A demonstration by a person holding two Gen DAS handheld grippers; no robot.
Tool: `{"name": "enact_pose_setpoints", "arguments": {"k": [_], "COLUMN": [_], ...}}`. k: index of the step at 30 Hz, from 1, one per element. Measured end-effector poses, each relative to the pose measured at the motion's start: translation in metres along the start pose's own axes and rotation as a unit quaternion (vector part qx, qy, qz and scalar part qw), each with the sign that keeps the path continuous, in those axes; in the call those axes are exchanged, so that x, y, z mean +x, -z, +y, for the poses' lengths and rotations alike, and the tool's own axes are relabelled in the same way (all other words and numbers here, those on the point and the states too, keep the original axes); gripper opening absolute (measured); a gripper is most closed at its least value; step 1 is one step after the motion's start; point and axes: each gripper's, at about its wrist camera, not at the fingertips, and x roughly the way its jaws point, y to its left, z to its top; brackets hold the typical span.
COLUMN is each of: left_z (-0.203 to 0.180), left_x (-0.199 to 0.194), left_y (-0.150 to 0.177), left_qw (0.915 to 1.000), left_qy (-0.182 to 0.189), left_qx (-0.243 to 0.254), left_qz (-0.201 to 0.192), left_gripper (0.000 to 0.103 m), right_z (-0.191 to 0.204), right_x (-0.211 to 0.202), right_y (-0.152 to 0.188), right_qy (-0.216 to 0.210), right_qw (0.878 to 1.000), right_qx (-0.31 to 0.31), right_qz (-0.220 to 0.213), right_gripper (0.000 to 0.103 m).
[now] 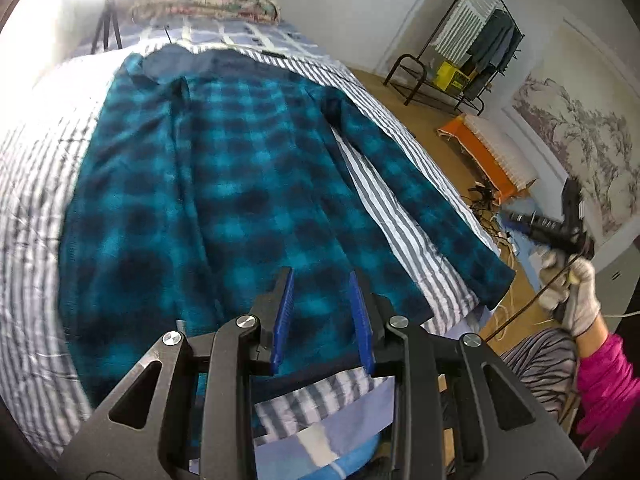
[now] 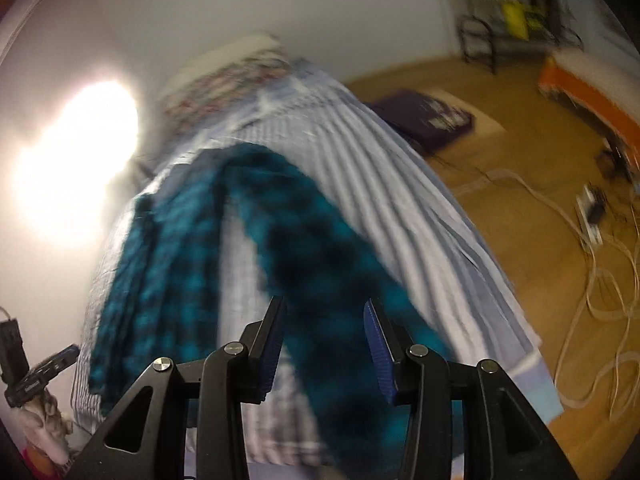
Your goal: Fold large clothes
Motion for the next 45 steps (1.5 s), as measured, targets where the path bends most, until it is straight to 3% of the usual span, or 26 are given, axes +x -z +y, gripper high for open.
{"name": "enact_pose_setpoints", "arguments": {"k": [6,10,13,17,19,21,28,35,39,45], "left_z": [-0.02,-0.03,-0.034,-0.034,-0.032,-0.028,-0.017,0.003,0.012,0.026], "left_x": [0.022,0.037,0.043,0.048,0.049,0.049,0.034,0.01,0.0,0.002], "left_y": [0.0,0.0,-0.002,-0.003,-0.003,-0.004,-0.008,-0.017,-0.018,-0.011], "left_qw": [0.9996,0.9992,0.9989,0.9988,0.9989,0.9991,0.9998,0.9994,0.9984,0.9976], "left_qy": [0.001,0.002,0.002,-0.004,-0.006,-0.008,-0.015,-0.01,-0.015,-0.011], "left_qx": [0.024,0.033,0.036,0.038,0.035,0.029,0.014,-0.025,-0.041,-0.064], "left_qz": [0.015,0.024,0.028,0.03,0.03,0.029,0.008,-0.023,-0.036,-0.023], "left_gripper": [0.027,0.027,0.027,0.027,0.027,0.027,0.027,0.027,0.027,0.027], "right_z": [-0.061,-0.078,-0.081,-0.07,-0.062,-0.051,0.016,0.134,0.197,0.257], "right_x": [0.018,0.028,0.028,0.031,0.031,0.027,0.001,-0.006,0.01,0.065], "right_y": [0.01,0.019,0.023,0.029,0.031,0.031,0.035,0.042,0.058,0.104], "right_qy": [0.017,0.029,0.015,-0.009,-0.011,-0.022,-0.129,-0.208,-0.238,-0.22], "right_qw": [0.997,0.995,0.995,0.995,0.995,0.996,0.99,0.973,0.956,0.928], "right_qx": [0.053,0.063,0.062,0.037,0.017,0.006,0.005,-0.085,-0.152,-0.245], "right_qz": [0.046,0.075,0.082,0.096,0.098,0.089,0.049,0.05,0.086,0.174], "right_gripper": [0.043,0.043,0.042,0.024,0.005,0.001,0.0,0.0,0.0,0.0]}}
